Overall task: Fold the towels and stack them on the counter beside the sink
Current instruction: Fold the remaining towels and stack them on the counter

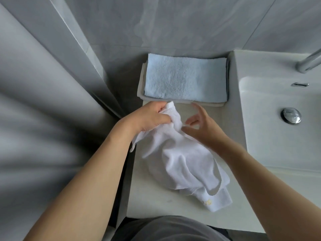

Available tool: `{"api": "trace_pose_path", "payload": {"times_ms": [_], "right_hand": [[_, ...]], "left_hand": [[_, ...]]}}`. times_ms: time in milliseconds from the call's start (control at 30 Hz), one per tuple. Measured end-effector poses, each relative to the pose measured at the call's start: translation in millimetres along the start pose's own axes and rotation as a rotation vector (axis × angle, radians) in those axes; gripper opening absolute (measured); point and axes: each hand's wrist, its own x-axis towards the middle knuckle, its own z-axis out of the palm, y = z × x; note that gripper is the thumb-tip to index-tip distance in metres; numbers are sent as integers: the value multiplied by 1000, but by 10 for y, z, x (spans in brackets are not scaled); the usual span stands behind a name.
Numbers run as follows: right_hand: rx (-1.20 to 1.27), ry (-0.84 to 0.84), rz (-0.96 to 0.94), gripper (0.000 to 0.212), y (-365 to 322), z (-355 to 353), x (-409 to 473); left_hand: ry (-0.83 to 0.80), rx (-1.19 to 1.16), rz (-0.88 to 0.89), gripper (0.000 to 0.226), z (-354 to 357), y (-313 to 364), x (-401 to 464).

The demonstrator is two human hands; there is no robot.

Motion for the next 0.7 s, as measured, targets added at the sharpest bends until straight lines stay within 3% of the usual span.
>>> {"api": "trace_pose_path", "payload": {"times_ms": [100, 200, 233, 367, 467, 567, 633, 700], "right_hand": [[141, -129, 121, 78, -105, 83, 114], [847, -187, 393, 80, -95, 41, 232], [963, -187, 433, 74, -52, 25, 269], [855, -285, 442, 41, -8, 40, 310], [934, -42, 474, 8, 32, 29, 376], [968, 176, 432, 14, 105, -177, 449], [839, 356, 460, 19, 151, -359, 519], [690, 490, 482, 23, 188, -498, 613]], "left_hand": [[-98, 47, 22, 12, -67, 90, -3], [-207, 39, 22, 25, -127, 152, -69], [-221, 20, 16, 30, -145, 158, -81], [-252, -111, 25, 47, -168, 177, -138], [-233, 46, -72, 32, -239, 135, -109], [-146, 508, -259, 10, -427, -33, -37], [22, 316, -305, 13, -555, -220, 9], [223, -159, -256, 12, -602, -335, 82]]}}
